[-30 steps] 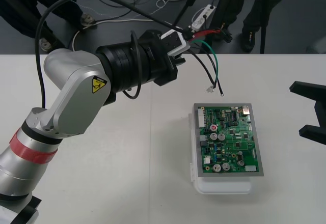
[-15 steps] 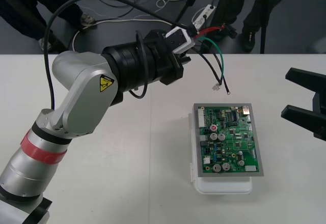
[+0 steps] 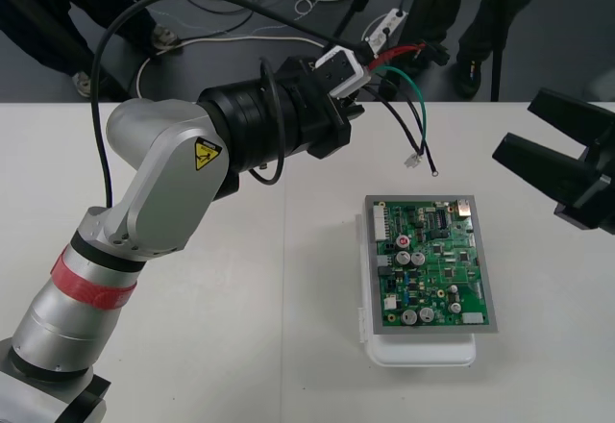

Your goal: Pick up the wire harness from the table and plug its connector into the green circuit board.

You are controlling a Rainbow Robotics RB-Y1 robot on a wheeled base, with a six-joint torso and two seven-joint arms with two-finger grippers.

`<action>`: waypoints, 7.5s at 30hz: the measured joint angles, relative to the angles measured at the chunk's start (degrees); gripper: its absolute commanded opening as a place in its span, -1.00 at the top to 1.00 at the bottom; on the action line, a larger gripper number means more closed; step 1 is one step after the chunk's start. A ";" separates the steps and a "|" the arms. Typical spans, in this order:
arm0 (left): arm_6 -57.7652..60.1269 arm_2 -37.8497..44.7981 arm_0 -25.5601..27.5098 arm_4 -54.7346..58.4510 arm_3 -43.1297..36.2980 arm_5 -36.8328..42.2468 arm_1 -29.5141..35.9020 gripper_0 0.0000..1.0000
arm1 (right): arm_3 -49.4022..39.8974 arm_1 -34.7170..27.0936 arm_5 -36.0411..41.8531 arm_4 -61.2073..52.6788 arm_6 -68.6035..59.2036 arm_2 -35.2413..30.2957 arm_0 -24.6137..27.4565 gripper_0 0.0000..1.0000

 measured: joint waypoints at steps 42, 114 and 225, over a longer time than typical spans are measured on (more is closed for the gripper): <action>0.31 0.13 0.00 2.18 0.06 0.07 -2.82 1.00 | -7.20 0.43 35.10 -1.18 0.00 17.48 -23.49 -1.00; 2.16 0.16 0.00 3.63 0.06 0.51 -2.82 1.00 | -1.05 -0.17 35.24 1.51 6.40 27.77 -36.89 -1.00; 2.28 0.40 0.00 5.97 0.06 1.69 -2.82 -1.00 | 0.92 1.82 33.72 -2.83 6.40 25.13 -37.70 1.00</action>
